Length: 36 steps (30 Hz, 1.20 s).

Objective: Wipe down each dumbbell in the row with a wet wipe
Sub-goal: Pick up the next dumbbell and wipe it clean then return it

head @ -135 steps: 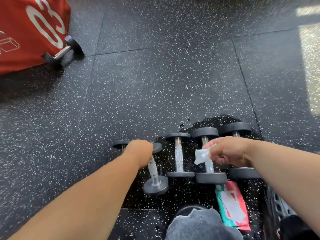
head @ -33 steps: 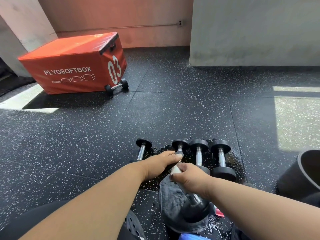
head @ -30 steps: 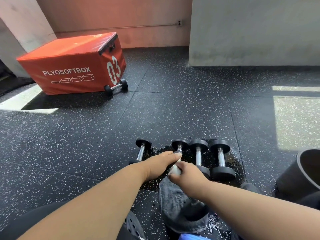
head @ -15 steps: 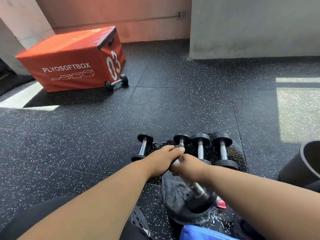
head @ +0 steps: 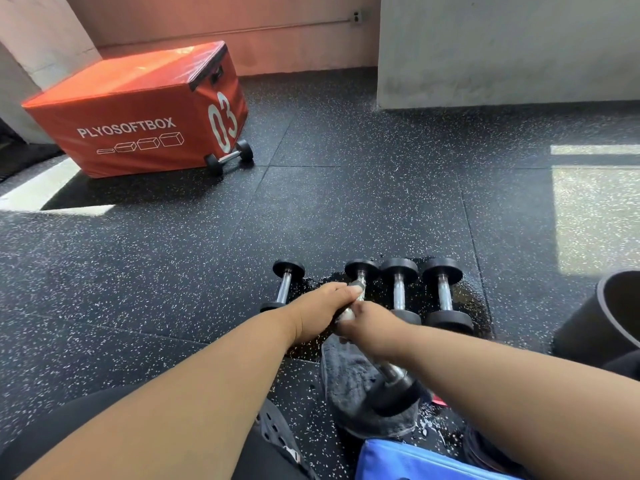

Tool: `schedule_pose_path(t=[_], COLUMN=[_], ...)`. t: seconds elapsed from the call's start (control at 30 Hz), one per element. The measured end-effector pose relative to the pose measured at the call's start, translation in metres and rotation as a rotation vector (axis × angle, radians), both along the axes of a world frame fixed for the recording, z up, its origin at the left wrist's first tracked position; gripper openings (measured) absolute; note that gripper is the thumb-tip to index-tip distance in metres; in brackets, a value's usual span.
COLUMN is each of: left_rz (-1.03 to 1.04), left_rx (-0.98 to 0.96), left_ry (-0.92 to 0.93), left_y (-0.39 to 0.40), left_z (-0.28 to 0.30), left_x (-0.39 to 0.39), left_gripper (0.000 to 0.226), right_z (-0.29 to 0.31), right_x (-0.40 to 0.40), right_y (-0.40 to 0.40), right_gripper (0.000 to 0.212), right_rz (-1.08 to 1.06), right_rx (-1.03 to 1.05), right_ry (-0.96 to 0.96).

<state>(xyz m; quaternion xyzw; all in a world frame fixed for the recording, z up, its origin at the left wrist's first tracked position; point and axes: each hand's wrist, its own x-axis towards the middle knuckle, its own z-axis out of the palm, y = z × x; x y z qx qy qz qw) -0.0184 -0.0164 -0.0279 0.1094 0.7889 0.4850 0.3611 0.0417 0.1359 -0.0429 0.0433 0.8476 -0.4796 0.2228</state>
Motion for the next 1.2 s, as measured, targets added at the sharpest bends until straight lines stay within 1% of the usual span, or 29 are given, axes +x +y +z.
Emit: schedule_pose_path(t=[0.07,0.13,0.17,0.27,0.3,0.37,0.43,0.5,0.53,0.63,0.7,0.77,0.8,0.83,0.9,0.93,1.0,1.07,1.13,1.2], left_rz=[0.023,0.043,0.049,0.048,0.04,0.033,0.037,0.035,0.035,0.037,0.028,-0.007,-0.028,-0.042,-0.049,-0.052,-0.063,-0.075,-0.082,-0.075], left_rx=[0.043,0.046,0.043,0.02,-0.002,-0.037,-0.064,-0.084,-0.096,-0.104,-0.104,-0.104,-0.115,-0.129,-0.159,-0.167,-0.176,-0.166,-0.175,-0.173], left_ry=[-0.032,-0.04,-0.037,-0.016,-0.006,0.004,0.008,0.023,0.028,0.023,0.021,0.044,0.065,0.094,0.118,0.128,0.132,0.154,0.155,0.143], left_y=[0.001,0.002,0.002,-0.003,-0.005,-0.007,-0.006,-0.004,-0.003,-0.002,0.0,0.005,0.007,0.009,0.01,0.008,0.007,0.008,0.009,0.006], left_z=[0.002,0.004,0.004,-0.005,-0.007,-0.011,-0.008,0.0,0.003,0.01,0.014,0.017,0.018,0.016,0.01,0.005,0.007,0.014,0.019,0.021], left_x=[0.004,0.005,0.005,0.001,0.001,0.0,0.002,0.005,0.006,0.01,0.012,0.015,0.017,0.017,0.017,0.016,0.017,0.017,0.019,0.019], left_gripper=[0.047,0.047,0.05,0.07,0.078,0.094,0.11,0.113,0.113,0.114,0.107,0.093,0.091,0.094,0.101,0.102,0.103,0.103,0.105,0.107], right_z=[0.011,0.019,0.02,0.012,0.007,-0.002,-0.006,-0.007,-0.01,-0.015,-0.017,-0.012,-0.009,-0.007,-0.001,-0.001,-0.001,-0.002,-0.004,-0.006], right_x=[0.009,0.015,0.015,0.011,0.008,0.005,0.003,0.003,0.003,0.004,0.005,0.005,0.003,0.002,0.0,0.0,-0.001,-0.004,-0.006,-0.006], right_y=[-0.011,-0.016,-0.015,-0.006,-0.002,0.006,0.012,0.013,0.013,0.012,0.01,0.008,0.008,0.008,0.008,0.009,0.013,0.019,0.026,0.034], right_gripper=[0.01,0.008,0.01,0.011,0.013,0.021,0.036,0.051,0.054,0.052,0.047,0.04,0.037,0.031,0.009,0.009,0.021,0.032,0.046,0.056], right_rz=[0.027,0.032,0.022,-0.074,-0.096,-0.101,-0.074,-0.071,-0.086,-0.15,-0.133,-0.091,-0.059,-0.028,0.008,0.016,0.034,0.05,0.056,0.035], right_rx=[0.183,0.215,0.163,-0.14,-0.194,-0.238,-0.269,-0.274,-0.298,-0.419,-0.468,-0.443,-0.419,-0.411,-0.48,-0.541,-0.627,-0.657,-0.669,-0.631], right_ry=[0.161,0.254,0.24,0.023,-0.024,-0.065,-0.043,-0.013,-0.01,-0.072,-0.121,-0.143,-0.148,-0.152,-0.173,-0.179,-0.181,-0.17,-0.197,-0.231])
